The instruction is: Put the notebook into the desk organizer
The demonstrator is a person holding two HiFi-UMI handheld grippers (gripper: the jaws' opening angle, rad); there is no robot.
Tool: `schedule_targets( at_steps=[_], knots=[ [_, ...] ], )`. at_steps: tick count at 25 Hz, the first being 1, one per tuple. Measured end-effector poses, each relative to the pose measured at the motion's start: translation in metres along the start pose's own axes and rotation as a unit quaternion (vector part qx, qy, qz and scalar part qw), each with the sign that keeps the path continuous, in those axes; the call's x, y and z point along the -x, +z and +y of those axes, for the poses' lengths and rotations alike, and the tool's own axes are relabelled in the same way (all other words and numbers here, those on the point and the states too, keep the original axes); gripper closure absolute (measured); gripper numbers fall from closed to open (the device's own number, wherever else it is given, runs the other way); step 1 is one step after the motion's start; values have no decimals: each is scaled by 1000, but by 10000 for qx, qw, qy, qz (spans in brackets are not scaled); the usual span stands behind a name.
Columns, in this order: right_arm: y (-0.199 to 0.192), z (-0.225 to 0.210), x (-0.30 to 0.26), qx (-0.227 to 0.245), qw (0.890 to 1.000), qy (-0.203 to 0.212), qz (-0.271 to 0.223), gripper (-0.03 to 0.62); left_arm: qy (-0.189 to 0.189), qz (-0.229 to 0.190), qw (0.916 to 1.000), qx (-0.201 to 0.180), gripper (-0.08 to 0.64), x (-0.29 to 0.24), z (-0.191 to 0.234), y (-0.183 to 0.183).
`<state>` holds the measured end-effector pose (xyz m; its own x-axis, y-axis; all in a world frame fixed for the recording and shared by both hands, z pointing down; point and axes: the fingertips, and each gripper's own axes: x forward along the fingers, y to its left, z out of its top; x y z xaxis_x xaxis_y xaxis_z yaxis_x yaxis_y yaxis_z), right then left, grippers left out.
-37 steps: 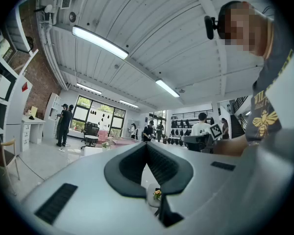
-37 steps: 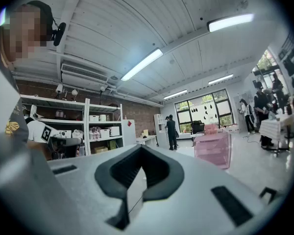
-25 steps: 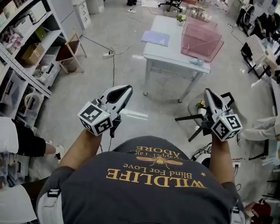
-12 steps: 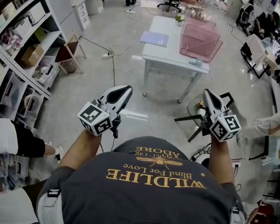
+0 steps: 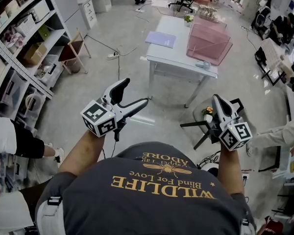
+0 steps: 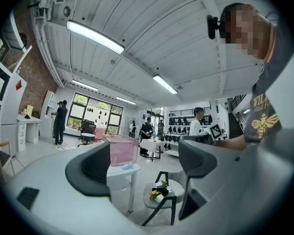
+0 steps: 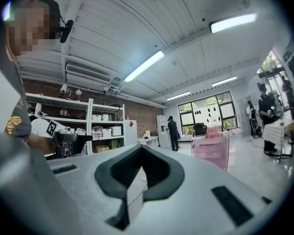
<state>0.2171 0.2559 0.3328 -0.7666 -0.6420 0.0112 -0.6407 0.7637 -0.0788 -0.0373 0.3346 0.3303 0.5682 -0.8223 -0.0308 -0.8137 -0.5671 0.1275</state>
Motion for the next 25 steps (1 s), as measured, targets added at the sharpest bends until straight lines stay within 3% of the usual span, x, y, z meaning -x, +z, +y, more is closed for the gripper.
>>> schedule_targets(
  at_steps=[8,14,20,25],
  knots=[
    [2,-47,22,17,9999,166,-8,592,182,41,9998,14,135,-46,-30,-4],
    [2,-76,12,-4,9997,224,-27,592,262,94,9996,104,135,-73,-28,-10],
    [-2,-94,-37,-7,9998,189,22,592,219,56,9996,195,135,-96,17,-14],
    [2,-99,-108,156,9999,27,30,592,-12,-162,9993,329,135,-114,99,-9]
  ],
)
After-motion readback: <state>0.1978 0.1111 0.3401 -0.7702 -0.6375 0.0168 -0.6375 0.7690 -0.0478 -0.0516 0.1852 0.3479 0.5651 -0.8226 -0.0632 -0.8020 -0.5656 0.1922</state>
